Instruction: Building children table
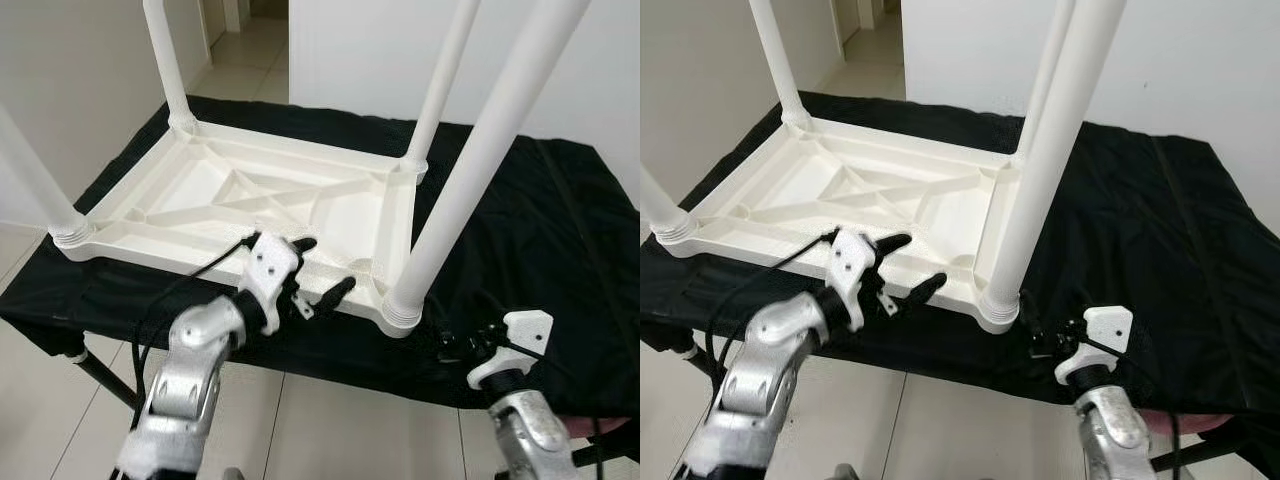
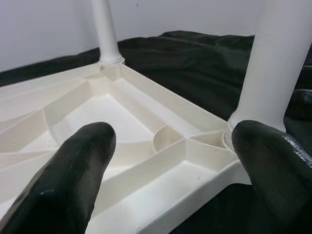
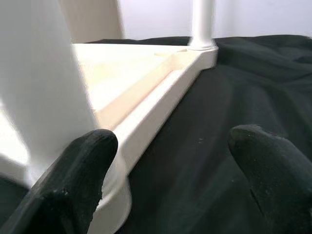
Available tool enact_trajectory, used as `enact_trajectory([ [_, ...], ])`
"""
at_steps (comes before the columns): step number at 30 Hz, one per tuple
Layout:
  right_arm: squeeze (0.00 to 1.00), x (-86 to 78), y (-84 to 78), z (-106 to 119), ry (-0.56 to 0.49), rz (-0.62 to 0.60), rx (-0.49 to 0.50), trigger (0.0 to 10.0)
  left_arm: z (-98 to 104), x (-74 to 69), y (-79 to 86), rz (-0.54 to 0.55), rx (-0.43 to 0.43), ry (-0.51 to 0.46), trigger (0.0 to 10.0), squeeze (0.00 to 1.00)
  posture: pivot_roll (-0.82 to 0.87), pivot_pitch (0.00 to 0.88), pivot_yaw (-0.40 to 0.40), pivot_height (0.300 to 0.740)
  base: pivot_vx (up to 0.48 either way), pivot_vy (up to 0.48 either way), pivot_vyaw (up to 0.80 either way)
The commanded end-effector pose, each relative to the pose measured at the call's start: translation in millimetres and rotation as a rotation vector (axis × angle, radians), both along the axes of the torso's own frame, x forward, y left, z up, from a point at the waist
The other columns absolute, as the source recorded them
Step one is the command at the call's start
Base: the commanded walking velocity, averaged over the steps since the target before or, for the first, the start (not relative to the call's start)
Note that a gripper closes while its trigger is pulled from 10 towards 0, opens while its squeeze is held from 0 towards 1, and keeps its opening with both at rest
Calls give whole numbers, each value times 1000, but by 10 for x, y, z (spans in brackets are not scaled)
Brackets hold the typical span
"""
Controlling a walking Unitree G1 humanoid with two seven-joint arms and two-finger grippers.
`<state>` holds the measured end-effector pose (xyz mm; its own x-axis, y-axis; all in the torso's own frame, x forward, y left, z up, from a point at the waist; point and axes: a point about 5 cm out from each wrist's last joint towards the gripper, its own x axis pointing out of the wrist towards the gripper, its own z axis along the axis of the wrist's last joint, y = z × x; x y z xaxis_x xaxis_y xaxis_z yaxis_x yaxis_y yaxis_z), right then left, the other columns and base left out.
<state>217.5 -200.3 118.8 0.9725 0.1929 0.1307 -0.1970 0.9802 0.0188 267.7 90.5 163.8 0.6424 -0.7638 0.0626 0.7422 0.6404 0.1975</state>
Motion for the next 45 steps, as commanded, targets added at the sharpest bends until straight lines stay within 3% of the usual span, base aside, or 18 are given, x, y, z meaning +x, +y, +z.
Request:
enact_trajectory([
  [1,0,-22,-39,22,15,50,-16,10000,33,-39,32,56,9,-17,10000,0,-97,0,-3,740,0,0,0],
  [4,0,-29,-45,39,38,143,-43,10000,36,-100,42,68,16,-9,10000,0,-90,0,-11,740,0,0,0],
  [5,0,17,24,70,49,252,-52,10000,30,-127,32,61,25,-13,10000,0,-82,0,-18,740,0,0,0],
  [8,0,47,112,90,61,346,-49,10000,5,-144,15,57,50,-22,10000,0,-75,0,-26,740,0,0,0],
  [19,0,169,272,134,79,511,-49,10000,-49,-257,-29,6,97,1,10000,0,-49,0,-43,740,0,0,0],
  [27,0,100,221,132,138,650,-87,10000,-64,-285,3,-6,117,9,10000,0,-41,0,-43,740,0,0,0],
  [37,0,187,263,109,148,705,-101,10000,-86,-288,48,-2,144,14,10000,0,-29,0,-57,740,0,0,0],
  [40,0,354,319,116,114,675,-105,10000,-92,-301,68,-23,177,8,10000,0,-16,0,-67,740,0,0,0],
  [43,0,417,342,120,99,659,-110,10000,-93,-305,75,-30,189,6,10000,0,-16,0,-67,740,0,0,0],
  [45,0,602,411,124,64,593,-83,10000,-77,-286,84,-12,186,1,10000,0,1,0,-75,740,0,0,0],
])
